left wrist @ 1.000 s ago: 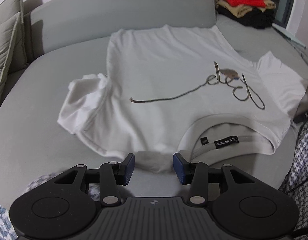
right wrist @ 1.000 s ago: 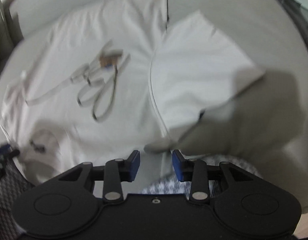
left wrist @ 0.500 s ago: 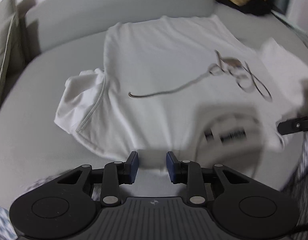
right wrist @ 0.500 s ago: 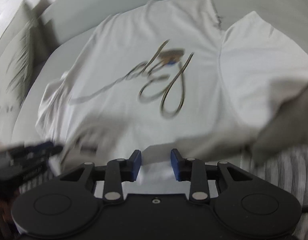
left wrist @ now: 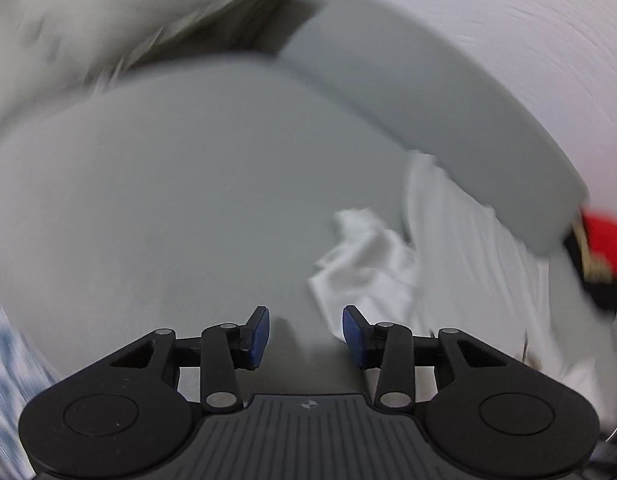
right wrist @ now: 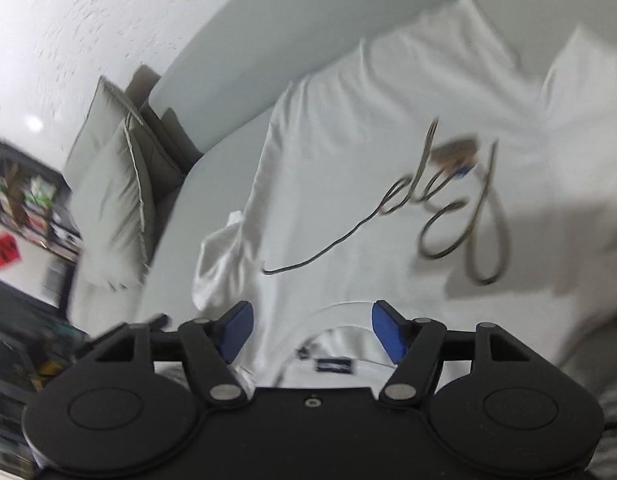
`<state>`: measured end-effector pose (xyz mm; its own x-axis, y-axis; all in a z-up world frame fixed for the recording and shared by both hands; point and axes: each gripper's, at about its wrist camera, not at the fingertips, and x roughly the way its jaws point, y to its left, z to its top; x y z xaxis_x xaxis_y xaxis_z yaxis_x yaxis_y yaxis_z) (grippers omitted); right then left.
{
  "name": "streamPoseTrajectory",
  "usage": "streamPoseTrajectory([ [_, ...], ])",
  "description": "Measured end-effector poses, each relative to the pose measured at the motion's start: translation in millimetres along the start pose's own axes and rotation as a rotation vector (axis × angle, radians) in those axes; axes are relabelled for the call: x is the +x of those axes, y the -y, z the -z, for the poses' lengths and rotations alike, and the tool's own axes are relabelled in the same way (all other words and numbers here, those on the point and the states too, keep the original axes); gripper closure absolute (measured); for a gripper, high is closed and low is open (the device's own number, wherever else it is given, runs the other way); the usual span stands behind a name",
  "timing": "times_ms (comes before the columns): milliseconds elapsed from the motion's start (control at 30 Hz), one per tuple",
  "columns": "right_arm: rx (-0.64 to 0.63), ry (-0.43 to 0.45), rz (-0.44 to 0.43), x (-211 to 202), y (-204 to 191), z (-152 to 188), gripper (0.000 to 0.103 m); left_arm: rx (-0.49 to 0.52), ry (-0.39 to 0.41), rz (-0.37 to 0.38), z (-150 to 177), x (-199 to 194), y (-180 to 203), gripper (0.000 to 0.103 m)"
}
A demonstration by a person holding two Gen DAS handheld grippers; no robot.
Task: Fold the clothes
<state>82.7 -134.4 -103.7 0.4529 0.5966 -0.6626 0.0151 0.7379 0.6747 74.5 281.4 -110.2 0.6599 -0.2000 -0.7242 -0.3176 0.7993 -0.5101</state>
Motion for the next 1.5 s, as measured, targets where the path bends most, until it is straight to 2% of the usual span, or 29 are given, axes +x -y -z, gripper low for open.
streamPoseTrajectory([
  [33,0.044,-0.018,-0.012,10.2,4.7,-2.2,0.038,-0.058,-0.027,0.027,-4.7,7.2,-7.5,0.065],
  [133,0.129,-0.032,-0.017,30.0,15.1,-1.2,0.038,-0.128,-0.087,0.113,-9.8,24.7,-14.3,0.063],
  [233,0.154,-0.036,0.010,38.9,24.1,1.4,0.038,-0.231,-0.150,0.153,-16.0,44.4,-22.9,0.063],
  [300,0.175,-0.014,-0.008,39.6,30.5,3.0,0.038,-0.305,-0.198,0.189,-21.1,58.4,-26.9,0.062],
  [433,0.222,0.011,-0.039,41.1,39.1,4.2,0.038,-0.391,-0.241,0.233,-26.2,79.8,-23.5,0.061],
  [533,0.197,0.021,-0.044,42.1,39.3,3.2,0.038,-0.445,-0.259,0.279,-28.0,95.0,-23.7,0.061],
  [600,0.184,0.025,-0.054,42.4,40.8,3.3,0.038,-0.492,-0.257,0.326,-27.8,101.1,-28.4,0.065],
  [633,0.187,0.026,-0.061,42.4,42.6,3.2,0.038,-0.516,-0.249,0.343,-26.6,102.9,-31.8,0.074],
  [667,0.193,0.027,-0.067,42.0,44.0,3.1,0.038,-0.539,-0.235,0.353,-24.7,103.6,-35.2,0.089],
  [733,0.204,0.027,-0.076,41.1,45.8,3.1,0.038,-0.548,-0.176,0.327,-22.1,97.7,-36.6,0.100],
  [767,0.206,0.026,-0.078,41.1,45.8,3.3,0.038,-0.538,-0.138,0.305,-21.5,92.4,-35.2,0.102],
  [833,0.205,0.027,-0.079,40.9,45.5,3.9,0.038,-0.413,-0.019,0.244,-23.8,71.0,-18.2,0.103],
  [900,0.202,0.026,-0.080,40.1,45.8,4.6,0.037,-0.187,0.103,0.186,-23.0,44.4,12.2,0.103],
  [933,0.199,0.025,-0.081,39.6,46.3,4.8,0.037,-0.079,0.141,0.157,-20.1,34.6,26.8,0.103],
  [1033,0.199,0.020,-0.085,39.6,46.5,4.0,0.037,0.178,0.111,-0.042,-7.7,28.3,56.3,0.100],
  [1067,0.201,0.019,-0.086,39.4,47.3,3.8,0.037,0.219,0.073,-0.101,-5.1,34.3,59.1,0.099],
  [1100,0.204,0.017,-0.088,39.1,48.1,3.8,0.037,0.176,0.035,-0.106,-6.0,35.6,47.6,0.097],
  [1133,0.207,0.016,-0.089,38.7,49.0,3.8,0.037,0.117,-0.001,-0.100,-7.4,35.8,33.7,0.089],
  [1167,0.210,0.014,-0.091,38.5,49.3,3.4,0.037,0.059,-0.037,-0.095,-8.8,35.9,19.8,0.076],
  [1233,0.218,0.012,-0.093,37.8,49.7,3.4,0.037,-0.113,-0.050,0.006,-13.2,31.1,-10.6,0.071],
  [1367,0.221,0.011,-0.098,37.8,50.1,3.5,0.037,-0.354,-0.092,0.158,-11.2,35.8,-41.4,0.069],
  [1500,0.223,0.009,-0.098,38.9,48.1,1.5,0.034,-0.467,-0.089,0.226,-14.1,51.7,-52.5,0.069],
])
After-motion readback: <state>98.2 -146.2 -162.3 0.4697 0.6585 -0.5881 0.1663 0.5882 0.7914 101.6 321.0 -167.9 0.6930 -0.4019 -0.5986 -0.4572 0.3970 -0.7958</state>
